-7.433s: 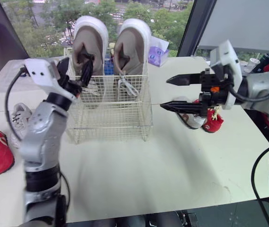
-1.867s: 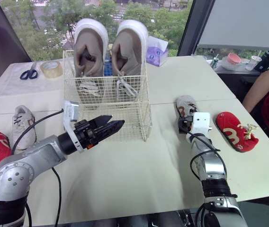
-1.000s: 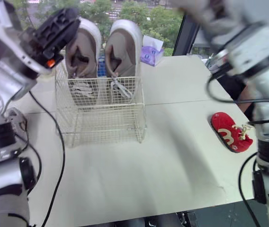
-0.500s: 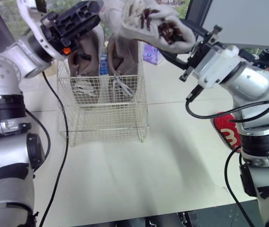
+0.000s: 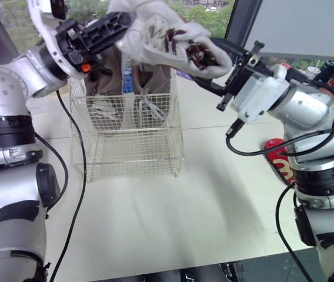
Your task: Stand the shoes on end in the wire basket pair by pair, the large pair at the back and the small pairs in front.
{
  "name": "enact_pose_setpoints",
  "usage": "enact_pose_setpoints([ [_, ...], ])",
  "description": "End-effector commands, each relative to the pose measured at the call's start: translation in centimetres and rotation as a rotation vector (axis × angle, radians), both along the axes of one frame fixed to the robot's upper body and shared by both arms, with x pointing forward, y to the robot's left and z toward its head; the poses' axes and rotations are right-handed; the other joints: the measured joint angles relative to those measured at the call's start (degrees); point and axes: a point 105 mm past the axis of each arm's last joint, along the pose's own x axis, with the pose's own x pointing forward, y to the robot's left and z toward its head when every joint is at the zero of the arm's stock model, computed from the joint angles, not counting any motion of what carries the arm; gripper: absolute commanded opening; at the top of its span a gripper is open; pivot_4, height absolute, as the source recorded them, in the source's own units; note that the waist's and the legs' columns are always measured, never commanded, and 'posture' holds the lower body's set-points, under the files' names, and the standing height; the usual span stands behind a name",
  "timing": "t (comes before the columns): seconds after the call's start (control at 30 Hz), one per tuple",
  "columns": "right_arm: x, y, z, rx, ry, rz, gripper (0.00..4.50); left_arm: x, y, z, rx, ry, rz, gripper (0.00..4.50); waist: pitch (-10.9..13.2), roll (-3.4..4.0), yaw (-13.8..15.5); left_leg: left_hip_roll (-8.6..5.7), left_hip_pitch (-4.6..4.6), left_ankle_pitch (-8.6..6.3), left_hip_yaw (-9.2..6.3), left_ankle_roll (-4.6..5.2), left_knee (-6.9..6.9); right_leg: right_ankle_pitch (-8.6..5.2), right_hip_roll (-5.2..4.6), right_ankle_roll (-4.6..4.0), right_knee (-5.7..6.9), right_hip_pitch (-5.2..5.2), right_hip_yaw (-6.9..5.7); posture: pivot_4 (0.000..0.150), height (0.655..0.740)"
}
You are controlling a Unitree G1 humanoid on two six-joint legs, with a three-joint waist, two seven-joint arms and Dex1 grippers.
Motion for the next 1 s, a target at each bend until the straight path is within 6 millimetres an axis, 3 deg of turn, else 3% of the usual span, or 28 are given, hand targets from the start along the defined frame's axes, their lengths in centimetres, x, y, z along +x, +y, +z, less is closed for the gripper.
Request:
enact_pose_setpoints([
  [0.03, 0.1, -0.6, 1.4, 0.077, 0.005, -0.022, 2.09, -0.7, 2.1, 1.9, -0.166, -0.027, 0.062, 0.31, 0.0, 0.0, 0.0, 0.0, 0.01, 0.0, 0.0, 0.0, 0.01, 0.0, -0.03, 0.0, 0.03, 0.0, 0.01, 0.15, 0.74],
  [0.2, 1.7, -3.7, 1.9, 0.321, 0.254, -0.012, 4.43, -0.8, 5.1, 2.0, -0.457, 0.022, 0.197, 0.29, 0.0, -0.05, 0.1, 0.02, 0.02, 0.04, -0.07, 0.03, 0.06, 0.03, -0.22, -0.01, 0.12, 0.03, 0.0, 0.15, 0.74],
  [0.33, 2.1, -3.7, 0.9, 0.538, 0.561, 0.158, 4.48, -1.8, 5.0, 0.9, -0.57, 0.027, 0.261, 0.29, 0.0, -0.06, 0.1, 0.0, 0.07, 0.01, -0.06, 0.07, 0.02, 0.13, -0.25, 0.03, 0.08, 0.14, -0.01, 0.15, 0.74],
  [0.4, 1.8, -2.4, 1.3, 0.763, 0.83, 0.409, 4.48, -1.8, 4.2, 0.1, -0.641, 0.069, 0.244, 0.29, 0.0, -0.06, 0.2, 0.0, 0.07, 0.02, -0.06, 0.08, 0.06, 0.16, -0.25, 0.0, 0.06, 0.15, -0.02, 0.15, 0.74],
  [0.47, 0.8, -0.7, 1.9, 0.873, 1.039, 0.646, 4.48, -1.9, 3.3, -0.4, -0.662, 0.092, 0.227, 0.29, 0.0, -0.05, 0.2, 0.02, 0.09, 0.04, -0.11, 0.05, 0.07, 0.21, -0.24, -0.08, 0.1, 0.15, -0.05, 0.15, 0.74],
  [0.57, -0.3, 0.3, 3.5, 1.04, 1.202, 0.929, 4.48, -2.1, 2.5, -0.6, -0.703, 0.121, 0.192, 0.29, 0.0, -0.03, 0.2, 0.0, 0.08, 0.05, -0.09, 0.11, 0.06, 0.25, -0.21, -0.14, 0.12, 0.15, -0.1, 0.15, 0.74],
  [0.67, -0.4, 0.8, 4.0, 1.122, 1.263, 1.003, 4.48, -2.1, 1.9, -1.1, -0.691, 0.141, 0.18, 0.29, 0.0, -0.04, 0.2, -0.02, 0.08, -0.07, -0.09, 0.35, 0.06, 0.25, -0.18, -0.14, 0.11, 0.15, -0.1, 0.15, 0.74],
  [1.0, -0.7, 2.8, 4.4, 1.086, 1.281, 0.991, 4.48, -0.6, 0.6, -4.3, -0.591, 0.232, 0.209, 0.29, 0.0, -0.03, 0.1, -0.1, 0.02, -0.15, -0.08, 0.5, 0.07, 0.28, -0.12, -0.08, 0.08, 0.13, -0.09, 0.15, 0.74],
])
